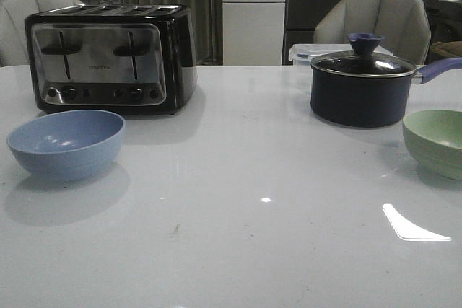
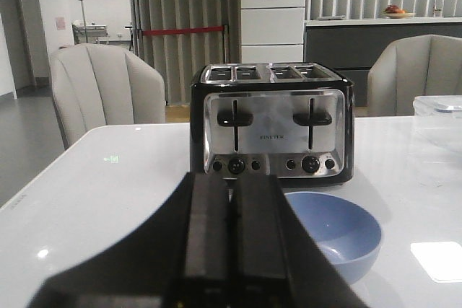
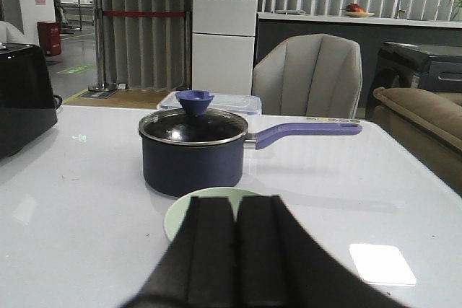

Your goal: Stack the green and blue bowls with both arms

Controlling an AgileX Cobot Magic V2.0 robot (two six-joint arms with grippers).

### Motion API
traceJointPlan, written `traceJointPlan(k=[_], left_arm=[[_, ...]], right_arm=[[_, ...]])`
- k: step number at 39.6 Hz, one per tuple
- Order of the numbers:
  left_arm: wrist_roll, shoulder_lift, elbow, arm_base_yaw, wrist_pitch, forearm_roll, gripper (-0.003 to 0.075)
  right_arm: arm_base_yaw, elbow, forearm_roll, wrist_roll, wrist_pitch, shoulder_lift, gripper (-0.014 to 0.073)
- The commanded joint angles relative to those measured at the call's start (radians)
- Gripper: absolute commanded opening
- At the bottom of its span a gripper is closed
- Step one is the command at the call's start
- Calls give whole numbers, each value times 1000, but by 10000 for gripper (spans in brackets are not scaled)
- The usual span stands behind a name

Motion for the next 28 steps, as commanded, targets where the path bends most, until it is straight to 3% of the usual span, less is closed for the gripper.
traceJointPlan(k=[1, 9, 18, 28], left_arm=[[-7, -23, 11, 1, -92, -4, 97], [-7, -19, -73, 1, -82, -4, 97], [-7, 18, -331, 1, 19, -6, 97], [-7, 210, -616, 1, 287, -15, 97]], right_arm=[[-4, -7, -11, 1, -87, -18, 52], [-4, -116, 15, 1, -49, -18, 52], [-4, -380, 15, 1, 157, 22, 52], [-4, -614, 15, 1, 374, 204, 52]])
